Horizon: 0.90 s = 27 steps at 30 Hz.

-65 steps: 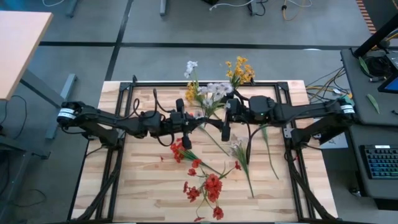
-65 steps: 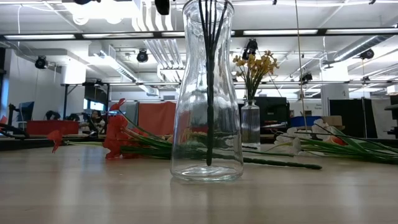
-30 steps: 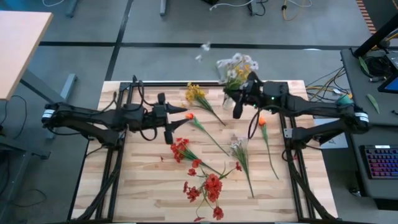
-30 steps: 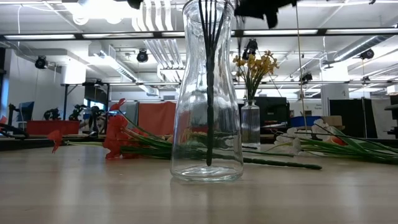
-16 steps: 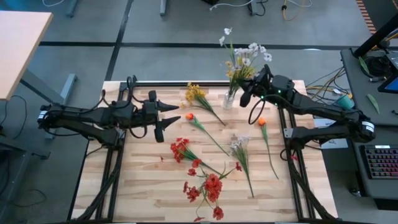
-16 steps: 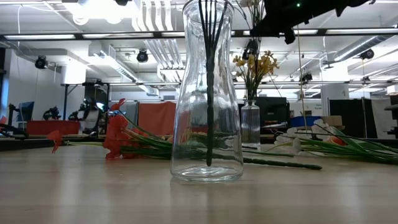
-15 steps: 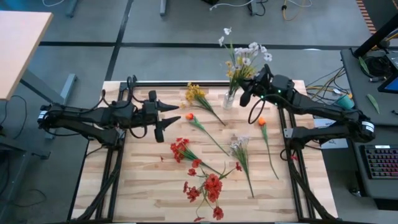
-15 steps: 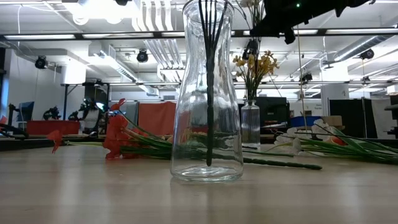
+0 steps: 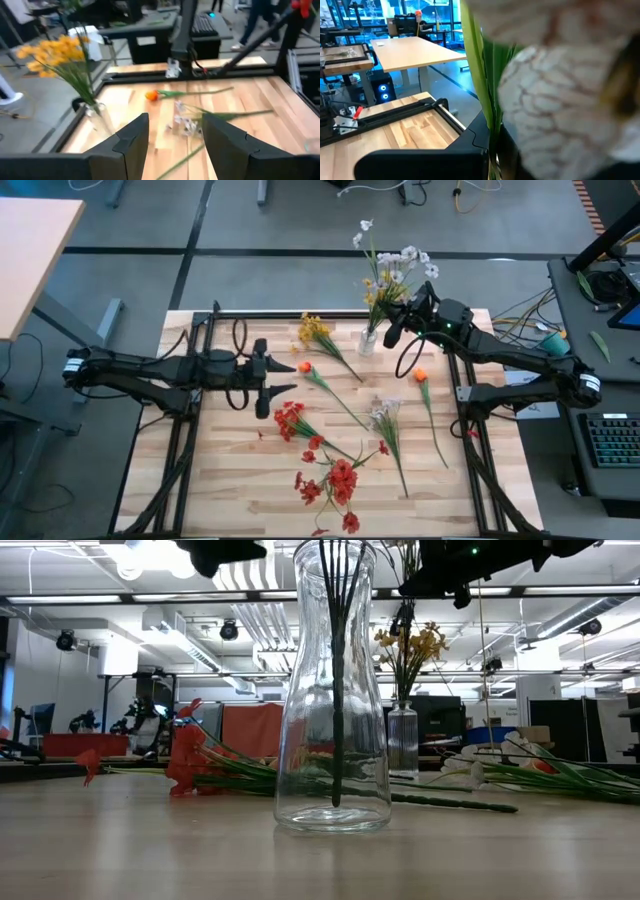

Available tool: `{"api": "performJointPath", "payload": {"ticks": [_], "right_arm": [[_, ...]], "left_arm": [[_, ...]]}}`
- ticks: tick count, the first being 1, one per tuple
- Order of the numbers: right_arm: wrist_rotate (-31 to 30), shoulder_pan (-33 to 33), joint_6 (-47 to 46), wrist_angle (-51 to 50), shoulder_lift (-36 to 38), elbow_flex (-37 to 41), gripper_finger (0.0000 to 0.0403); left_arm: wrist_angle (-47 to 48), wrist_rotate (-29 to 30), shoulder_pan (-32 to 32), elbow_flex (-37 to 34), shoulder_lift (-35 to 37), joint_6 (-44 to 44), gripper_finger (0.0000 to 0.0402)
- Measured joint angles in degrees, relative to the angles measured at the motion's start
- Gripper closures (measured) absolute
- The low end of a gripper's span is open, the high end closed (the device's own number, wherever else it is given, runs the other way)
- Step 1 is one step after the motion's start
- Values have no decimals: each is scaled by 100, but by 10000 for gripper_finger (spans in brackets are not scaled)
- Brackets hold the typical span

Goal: Sort flowers into vase by color
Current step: Put the left white flowers into the top transparent vase

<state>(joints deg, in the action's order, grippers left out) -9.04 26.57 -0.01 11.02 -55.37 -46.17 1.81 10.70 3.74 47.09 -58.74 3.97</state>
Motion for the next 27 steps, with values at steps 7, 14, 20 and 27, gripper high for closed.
{"api": "performJointPath", "payload": {"ticks": [7, 14, 20, 27], "right_arm": [[0, 0, -34, 1, 0, 48, 393], [-2, 0, -22, 138, 0, 135, 393], [-1, 0, 5, 171, 0, 182, 393], [0, -2, 16, 171, 0, 270, 393]], "left_arm": [[-986, -863, -624, -532, -277, 53, 233], [-1673, -883, -1022, -769, -697, 200, 233], [-2050, -1484, -1127, -739, -1084, 387, 233], [-2718, -1926, -1526, -738, -1629, 454, 233]]}}
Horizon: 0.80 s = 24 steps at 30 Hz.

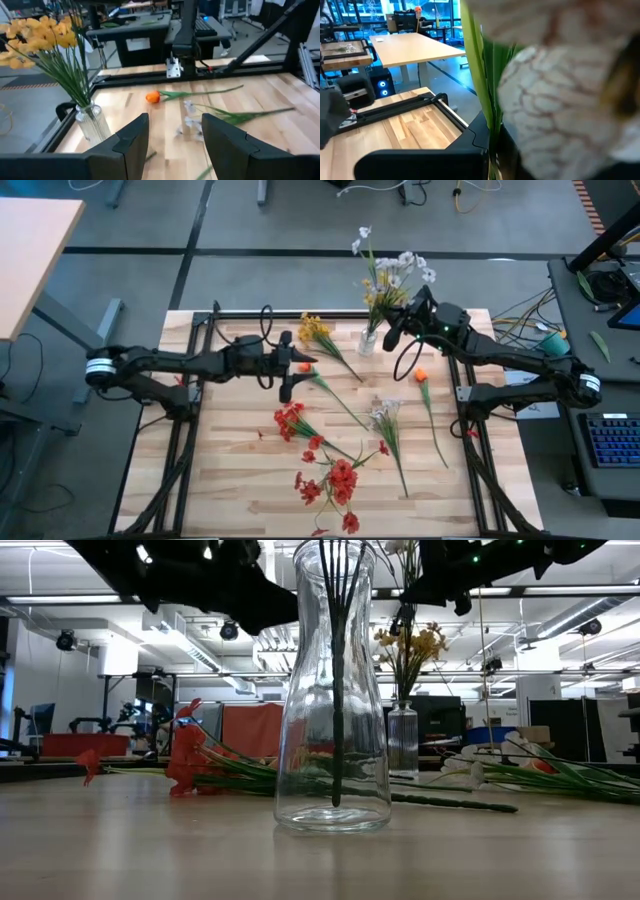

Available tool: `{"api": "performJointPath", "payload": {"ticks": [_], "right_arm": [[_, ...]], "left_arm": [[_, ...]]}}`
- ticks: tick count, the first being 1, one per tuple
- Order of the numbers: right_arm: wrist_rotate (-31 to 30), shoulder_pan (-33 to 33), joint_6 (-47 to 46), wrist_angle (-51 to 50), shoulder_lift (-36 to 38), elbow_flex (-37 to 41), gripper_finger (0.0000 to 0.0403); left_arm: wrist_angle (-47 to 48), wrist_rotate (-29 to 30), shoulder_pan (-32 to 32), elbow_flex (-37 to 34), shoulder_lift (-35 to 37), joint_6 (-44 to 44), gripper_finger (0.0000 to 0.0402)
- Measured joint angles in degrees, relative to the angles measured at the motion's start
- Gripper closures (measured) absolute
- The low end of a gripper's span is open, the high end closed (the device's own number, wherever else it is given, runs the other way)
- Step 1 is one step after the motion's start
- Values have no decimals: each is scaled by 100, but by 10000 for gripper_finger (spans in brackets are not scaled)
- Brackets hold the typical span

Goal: Sort flowers into vase by color
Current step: Put the left white flowers into the top transparent vase

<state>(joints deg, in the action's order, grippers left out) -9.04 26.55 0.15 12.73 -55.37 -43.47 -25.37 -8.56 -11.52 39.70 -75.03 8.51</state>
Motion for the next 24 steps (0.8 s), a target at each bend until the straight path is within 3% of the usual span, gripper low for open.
{"api": "performJointPath", "payload": {"ticks": [10, 24], "right_arm": [[2, 0, -53, 7, 0, 75, 393], [0, 0, -55, -4, 0, 175, 393]], "left_arm": [[-876, -64, -228, 0, -765, 0, 233], [-998, -78, -237, 0, -805, -44, 233]]}}
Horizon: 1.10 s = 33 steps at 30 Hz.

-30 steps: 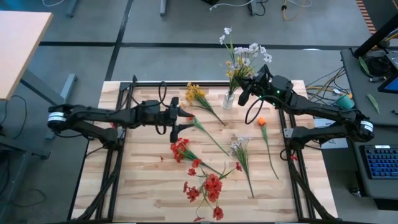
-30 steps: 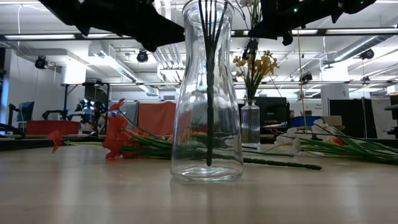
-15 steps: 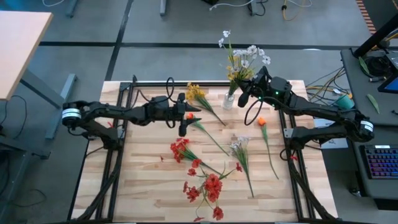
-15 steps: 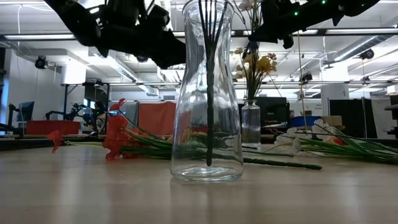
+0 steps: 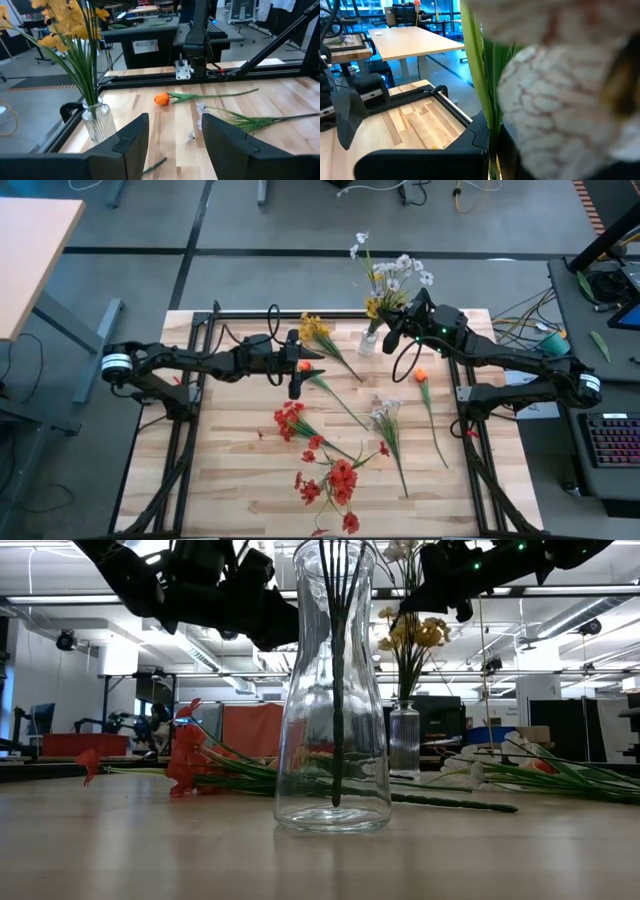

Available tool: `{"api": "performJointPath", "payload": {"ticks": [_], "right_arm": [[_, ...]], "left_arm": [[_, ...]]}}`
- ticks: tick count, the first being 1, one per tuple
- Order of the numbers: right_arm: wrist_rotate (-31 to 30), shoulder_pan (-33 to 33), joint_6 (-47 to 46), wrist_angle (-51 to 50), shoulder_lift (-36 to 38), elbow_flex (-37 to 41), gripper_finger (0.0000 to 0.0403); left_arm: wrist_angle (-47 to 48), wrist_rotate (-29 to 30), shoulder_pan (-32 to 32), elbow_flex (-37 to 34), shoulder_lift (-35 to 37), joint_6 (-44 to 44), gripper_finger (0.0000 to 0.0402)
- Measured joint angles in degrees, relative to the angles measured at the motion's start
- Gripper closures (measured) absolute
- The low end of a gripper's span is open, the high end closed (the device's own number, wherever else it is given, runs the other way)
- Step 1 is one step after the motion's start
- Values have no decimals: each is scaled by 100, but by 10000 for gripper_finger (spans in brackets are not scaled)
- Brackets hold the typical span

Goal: Sort flowers into vase by color
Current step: Put the left white flowers into the top transparent vase

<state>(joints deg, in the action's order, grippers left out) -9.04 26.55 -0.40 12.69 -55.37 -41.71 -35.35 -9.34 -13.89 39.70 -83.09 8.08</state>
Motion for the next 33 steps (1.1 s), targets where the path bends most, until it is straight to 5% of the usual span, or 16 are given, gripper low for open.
{"api": "performJointPath", "payload": {"ticks": [9, 15, 24, 33], "right_arm": [[2, 0, 39, -2, 0, 24, 393], [2, 0, 62, -9, 0, 31, 393], [12, 0, 112, -11, 0, 31, 393], [55, 0, 152, -32, 0, 67, 393]], "left_arm": [[-123, 6, -10, 0, -7, -255, 229], [-544, -24, -303, 1, -192, -151, 187], [-2659, -66, -428, 109, -1731, -310, 136], [-2820, -69, -448, 941, -2820, -304, 133]]}}
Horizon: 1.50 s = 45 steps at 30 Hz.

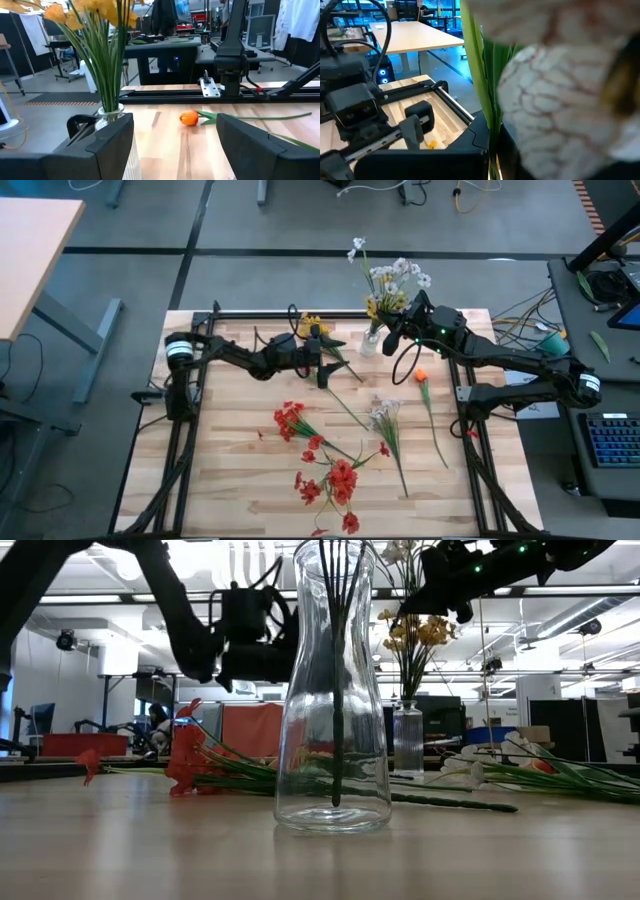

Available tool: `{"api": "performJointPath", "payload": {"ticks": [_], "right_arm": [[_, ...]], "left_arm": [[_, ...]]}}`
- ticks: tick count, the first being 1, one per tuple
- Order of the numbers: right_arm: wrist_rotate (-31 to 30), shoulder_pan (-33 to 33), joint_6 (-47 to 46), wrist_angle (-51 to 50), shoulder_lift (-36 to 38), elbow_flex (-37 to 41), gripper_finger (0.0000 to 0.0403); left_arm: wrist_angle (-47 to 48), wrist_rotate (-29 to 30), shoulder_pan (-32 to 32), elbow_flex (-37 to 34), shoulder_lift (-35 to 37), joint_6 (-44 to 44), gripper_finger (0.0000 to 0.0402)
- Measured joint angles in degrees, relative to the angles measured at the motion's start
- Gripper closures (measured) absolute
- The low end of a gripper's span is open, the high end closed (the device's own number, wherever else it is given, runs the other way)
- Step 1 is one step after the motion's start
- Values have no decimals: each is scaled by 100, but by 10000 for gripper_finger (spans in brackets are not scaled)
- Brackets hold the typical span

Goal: Sort flowers into vase by color
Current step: Put the left white flowers into the top transparent vase

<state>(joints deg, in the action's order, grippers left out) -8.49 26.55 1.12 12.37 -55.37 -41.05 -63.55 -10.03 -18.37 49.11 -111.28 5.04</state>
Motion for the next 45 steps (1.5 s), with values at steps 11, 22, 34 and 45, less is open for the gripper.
{"api": "performJointPath", "payload": {"ticks": [11, 22, 34, 45], "right_arm": [[253, -2, -4, -7, -2, 43, 393], [253, -2, -3, -9, -2, 45, 393], [297, -2, -50, -9, -2, 45, 393], [424, -2, -95, -9, -2, 45, 393]], "left_arm": [[-35, 3, -57, 816, -875, -269, 133], [-96, 200, -88, 1332, -1419, -310, 118], [1097, 490, -77, 2081, -1456, -1131, 84], [1650, 648, -81, 2381, -1456, -1193, 72]]}}
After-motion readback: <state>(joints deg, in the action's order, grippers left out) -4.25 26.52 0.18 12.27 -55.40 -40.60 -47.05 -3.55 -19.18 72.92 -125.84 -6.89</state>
